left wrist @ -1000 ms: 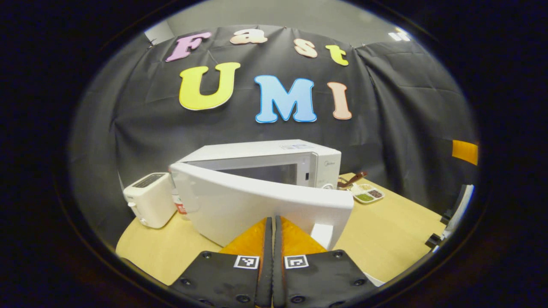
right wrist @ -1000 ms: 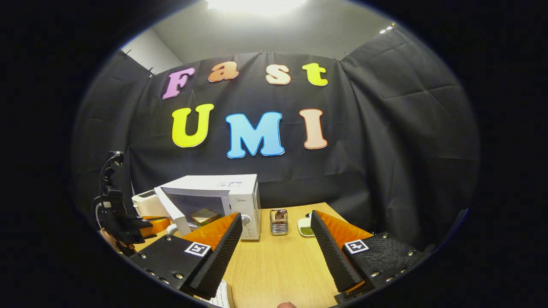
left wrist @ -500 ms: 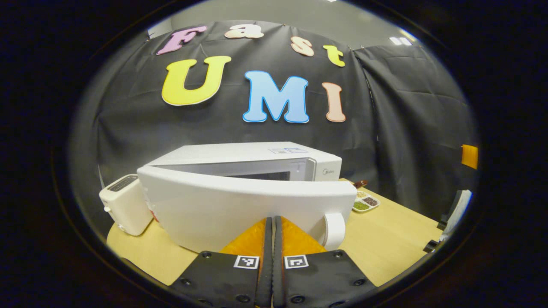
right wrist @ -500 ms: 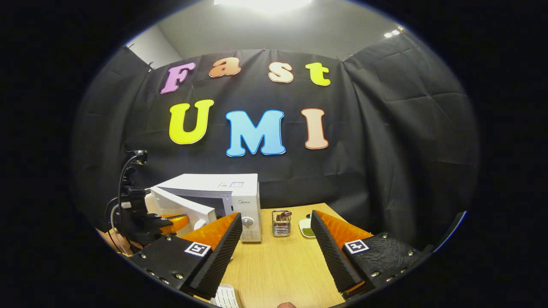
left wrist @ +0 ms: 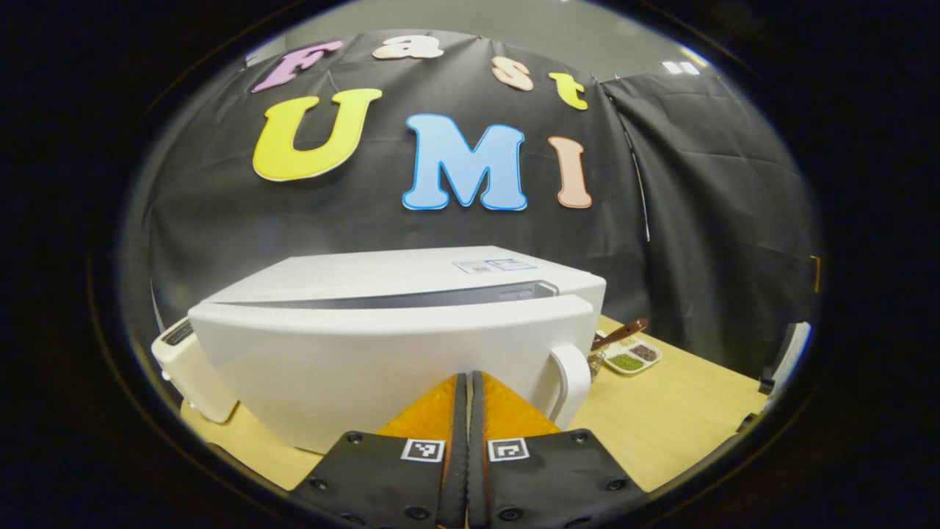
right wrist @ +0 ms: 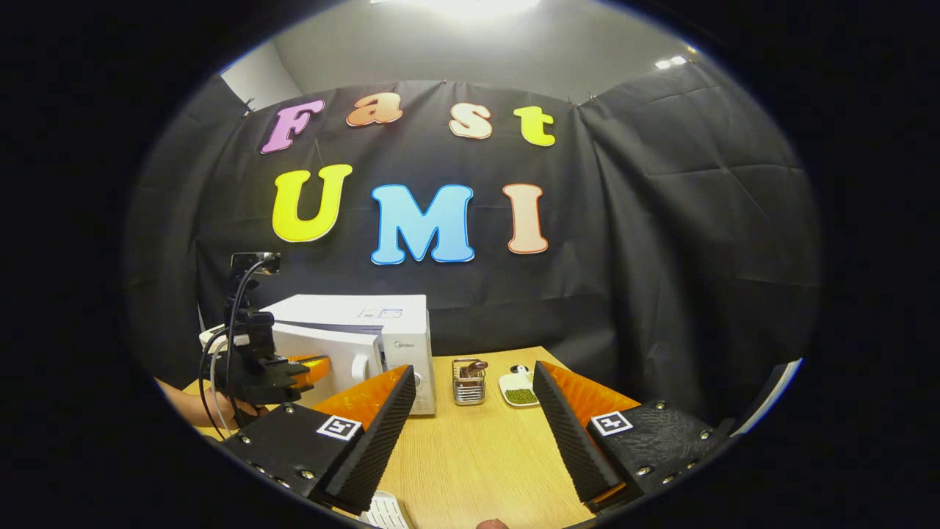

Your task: Open the microwave oven with the left hand, put the food in, and close the microwave oven.

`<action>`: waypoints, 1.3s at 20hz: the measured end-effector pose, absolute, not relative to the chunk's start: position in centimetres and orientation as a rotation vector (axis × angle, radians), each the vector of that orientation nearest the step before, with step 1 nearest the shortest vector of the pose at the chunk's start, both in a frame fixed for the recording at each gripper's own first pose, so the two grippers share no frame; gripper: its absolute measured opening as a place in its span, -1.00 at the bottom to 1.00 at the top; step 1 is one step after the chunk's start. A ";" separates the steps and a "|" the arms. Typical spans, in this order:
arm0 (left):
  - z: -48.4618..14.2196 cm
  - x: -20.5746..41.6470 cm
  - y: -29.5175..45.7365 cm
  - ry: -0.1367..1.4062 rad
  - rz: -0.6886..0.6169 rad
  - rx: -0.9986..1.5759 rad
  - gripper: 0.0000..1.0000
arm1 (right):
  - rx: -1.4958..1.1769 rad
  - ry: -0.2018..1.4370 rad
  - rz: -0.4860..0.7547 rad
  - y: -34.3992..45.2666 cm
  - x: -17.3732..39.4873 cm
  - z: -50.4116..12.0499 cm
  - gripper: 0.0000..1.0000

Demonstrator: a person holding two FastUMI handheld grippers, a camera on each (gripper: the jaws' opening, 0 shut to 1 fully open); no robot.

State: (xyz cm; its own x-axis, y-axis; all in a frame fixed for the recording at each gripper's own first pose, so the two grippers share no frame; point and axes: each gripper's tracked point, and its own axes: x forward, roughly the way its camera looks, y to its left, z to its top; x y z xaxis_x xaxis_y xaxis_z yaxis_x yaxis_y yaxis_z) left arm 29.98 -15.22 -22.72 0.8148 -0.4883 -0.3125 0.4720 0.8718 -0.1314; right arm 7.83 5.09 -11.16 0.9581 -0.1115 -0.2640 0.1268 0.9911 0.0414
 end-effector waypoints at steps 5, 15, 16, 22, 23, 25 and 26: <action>-23.2 31.5 -15.5 0.359 -0.489 -0.098 -0.85 | 0.052 0.266 -0.142 4.9 8.1 -11.5 0.96; -24.2 33.1 -15.2 0.340 -0.430 -0.012 -0.85 | 0.084 0.260 -0.106 6.1 8.5 -11.4 0.96; -24.0 32.6 -15.5 0.340 -0.433 -0.041 -0.82 | 0.084 0.258 -0.098 6.4 8.3 -11.4 0.96; -19.5 30.7 -14.6 0.269 -0.414 0.003 -0.78 | 0.093 0.238 -0.064 6.8 7.6 -10.6 0.86; -18.4 29.9 -13.9 0.251 -0.407 -0.007 -0.79 | 0.097 0.226 -0.056 6.7 7.5 -10.2 0.96; -16.1 27.8 -12.9 0.221 -0.392 -0.025 -0.79 | 0.104 0.209 -0.027 6.6 7.3 -9.5 0.96; -14.9 26.6 -12.3 0.206 -0.383 -0.028 -0.78 | 0.105 0.202 -0.008 6.6 7.2 -9.1 0.95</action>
State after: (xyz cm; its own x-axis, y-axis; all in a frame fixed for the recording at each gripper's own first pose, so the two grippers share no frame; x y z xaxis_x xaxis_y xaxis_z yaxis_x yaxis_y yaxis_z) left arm 26.64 -12.32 -14.88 0.9068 -0.3740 -0.1946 0.3683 0.9273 -0.0660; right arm 7.17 6.59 -9.15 0.9796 0.0022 -0.2010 0.0189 0.9945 0.1034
